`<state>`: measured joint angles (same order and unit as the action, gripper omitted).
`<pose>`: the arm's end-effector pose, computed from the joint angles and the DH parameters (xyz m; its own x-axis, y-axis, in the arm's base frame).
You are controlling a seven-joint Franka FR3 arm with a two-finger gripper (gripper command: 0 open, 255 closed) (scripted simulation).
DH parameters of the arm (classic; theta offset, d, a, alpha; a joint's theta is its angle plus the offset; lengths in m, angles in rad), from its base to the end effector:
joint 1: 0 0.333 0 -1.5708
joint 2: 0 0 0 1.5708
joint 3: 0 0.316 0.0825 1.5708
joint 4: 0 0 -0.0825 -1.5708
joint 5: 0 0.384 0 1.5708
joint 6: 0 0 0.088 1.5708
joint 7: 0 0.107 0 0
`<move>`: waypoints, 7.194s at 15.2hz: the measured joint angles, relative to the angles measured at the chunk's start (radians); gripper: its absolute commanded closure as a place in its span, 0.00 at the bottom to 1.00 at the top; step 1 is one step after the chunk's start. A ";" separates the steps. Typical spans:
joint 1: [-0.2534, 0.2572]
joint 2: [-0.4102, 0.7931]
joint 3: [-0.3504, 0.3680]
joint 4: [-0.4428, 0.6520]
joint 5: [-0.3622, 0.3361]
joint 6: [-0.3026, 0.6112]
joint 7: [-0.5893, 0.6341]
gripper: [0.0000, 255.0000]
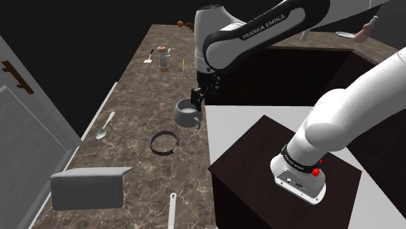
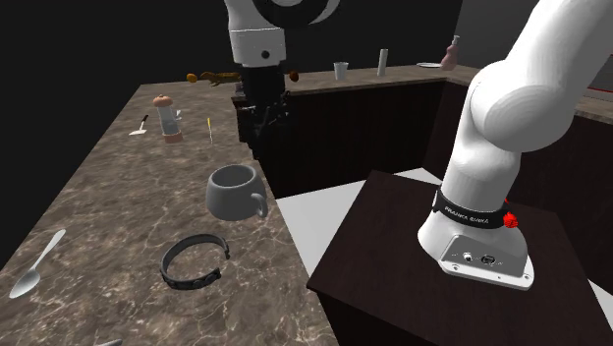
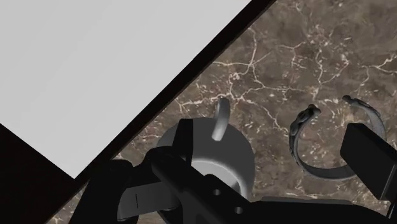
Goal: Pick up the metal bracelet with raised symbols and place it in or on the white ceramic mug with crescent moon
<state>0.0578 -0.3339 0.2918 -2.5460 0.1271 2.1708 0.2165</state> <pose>0.3897 0.1451 0.3785 0.9979 0.0406 -0.0513 0.0409 -0.9992 0.0045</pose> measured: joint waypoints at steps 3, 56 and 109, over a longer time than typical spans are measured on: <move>-0.005 0.126 0.034 0.026 -0.036 0.111 0.043 0.00; 0.070 0.659 0.044 0.319 -0.381 0.357 0.341 1.00; -0.166 0.519 -0.080 0.242 -0.252 0.343 -0.119 1.00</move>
<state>-0.1085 0.1851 0.2114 -2.3038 -0.1249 2.5139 0.0975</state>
